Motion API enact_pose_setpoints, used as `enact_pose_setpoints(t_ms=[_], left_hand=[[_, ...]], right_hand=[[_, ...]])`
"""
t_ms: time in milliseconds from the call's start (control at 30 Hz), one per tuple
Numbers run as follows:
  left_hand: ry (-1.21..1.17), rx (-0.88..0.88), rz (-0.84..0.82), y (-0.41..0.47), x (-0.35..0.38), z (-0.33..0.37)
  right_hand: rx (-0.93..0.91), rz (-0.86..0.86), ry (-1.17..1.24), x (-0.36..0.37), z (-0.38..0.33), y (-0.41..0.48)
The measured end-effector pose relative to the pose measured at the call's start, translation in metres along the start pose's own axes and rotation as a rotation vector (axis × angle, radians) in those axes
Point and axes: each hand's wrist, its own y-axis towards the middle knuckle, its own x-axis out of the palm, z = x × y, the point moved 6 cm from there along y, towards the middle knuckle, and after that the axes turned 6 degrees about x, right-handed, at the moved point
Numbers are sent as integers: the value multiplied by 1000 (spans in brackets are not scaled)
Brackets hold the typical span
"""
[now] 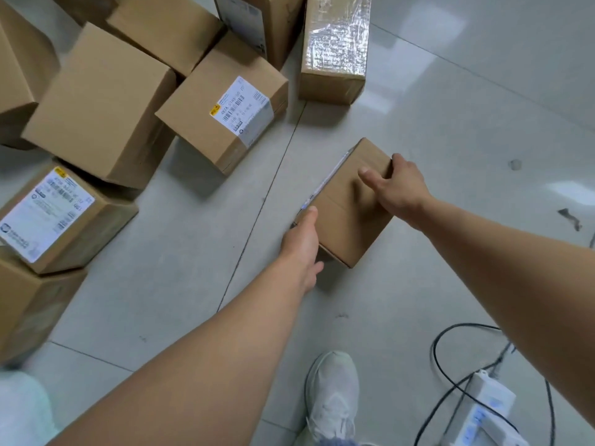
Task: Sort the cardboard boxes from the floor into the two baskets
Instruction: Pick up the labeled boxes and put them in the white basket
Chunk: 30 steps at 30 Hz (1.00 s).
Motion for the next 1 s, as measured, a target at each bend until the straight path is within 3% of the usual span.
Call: enact_pose_setpoints(t_ms=[167, 367, 633, 833, 1000], left_hand=[[27, 72, 105, -25, -10, 25], [-38, 143, 154, -100, -31, 80], [-86, 428, 161, -256, -93, 234], [-116, 586, 142, -387, -174, 325], [-163, 699, 181, -493, -261, 378]], right_hand=[[76, 30, 25, -13, -10, -26], [102, 69, 153, -77, -62, -95], [-52, 118, 323, -173, -199, -222], [-154, 125, 545, -223, -307, -338], [-283, 138, 567, -250, -399, -452]])
